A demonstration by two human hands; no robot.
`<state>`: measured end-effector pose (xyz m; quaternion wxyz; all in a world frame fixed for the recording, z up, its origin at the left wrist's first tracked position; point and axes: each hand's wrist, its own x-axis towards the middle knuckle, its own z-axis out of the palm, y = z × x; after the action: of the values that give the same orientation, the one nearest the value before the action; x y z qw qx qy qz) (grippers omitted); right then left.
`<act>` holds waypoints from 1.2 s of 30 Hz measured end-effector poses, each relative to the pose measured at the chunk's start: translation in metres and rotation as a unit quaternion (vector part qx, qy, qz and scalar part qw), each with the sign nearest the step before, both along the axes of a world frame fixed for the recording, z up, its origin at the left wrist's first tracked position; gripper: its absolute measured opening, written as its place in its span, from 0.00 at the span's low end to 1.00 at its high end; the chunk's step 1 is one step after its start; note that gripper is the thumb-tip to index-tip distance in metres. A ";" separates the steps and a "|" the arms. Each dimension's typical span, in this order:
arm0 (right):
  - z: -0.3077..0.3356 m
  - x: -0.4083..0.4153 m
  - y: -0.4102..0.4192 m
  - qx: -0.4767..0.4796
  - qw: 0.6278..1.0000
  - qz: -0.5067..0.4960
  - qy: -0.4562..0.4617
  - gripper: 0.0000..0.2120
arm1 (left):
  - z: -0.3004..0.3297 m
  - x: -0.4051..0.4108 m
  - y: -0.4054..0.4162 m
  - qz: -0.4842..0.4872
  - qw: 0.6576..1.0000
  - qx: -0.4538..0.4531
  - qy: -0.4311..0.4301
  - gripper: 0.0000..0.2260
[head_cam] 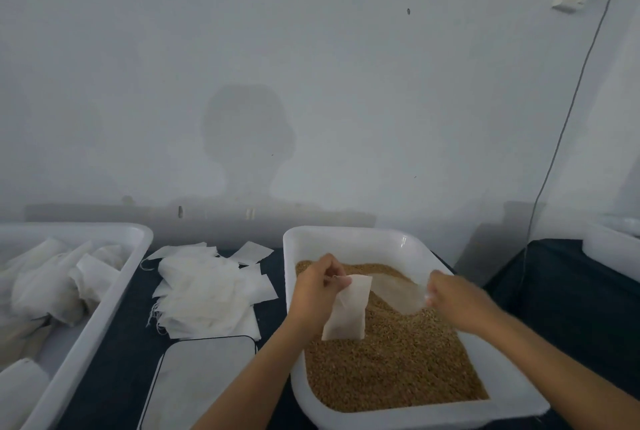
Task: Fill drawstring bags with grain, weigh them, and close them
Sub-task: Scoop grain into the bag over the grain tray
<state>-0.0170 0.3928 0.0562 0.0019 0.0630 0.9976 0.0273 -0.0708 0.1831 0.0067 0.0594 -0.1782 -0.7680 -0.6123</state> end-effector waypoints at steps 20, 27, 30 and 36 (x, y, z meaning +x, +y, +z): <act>-0.044 -0.019 -0.008 -0.150 0.988 0.045 -0.013 0.06 | -0.006 -0.008 0.000 0.077 0.994 0.067 -0.022 0.08; -0.009 0.008 0.014 -0.244 0.969 0.026 -0.035 0.04 | -0.007 -0.009 0.000 0.080 0.990 0.111 -0.034 0.09; 0.004 0.012 0.015 -0.237 0.971 -0.001 -0.005 0.04 | -0.006 -0.009 0.000 0.077 0.990 0.113 -0.039 0.09; 0.032 0.018 0.015 -0.250 0.967 0.014 0.046 0.02 | -0.006 -0.007 0.001 0.015 1.000 0.016 0.004 0.11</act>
<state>0.0014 0.4079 0.0884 -0.0287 0.0482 0.9724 -0.2264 -0.0774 0.1837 0.0005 0.0743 -0.1683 -0.7605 -0.6227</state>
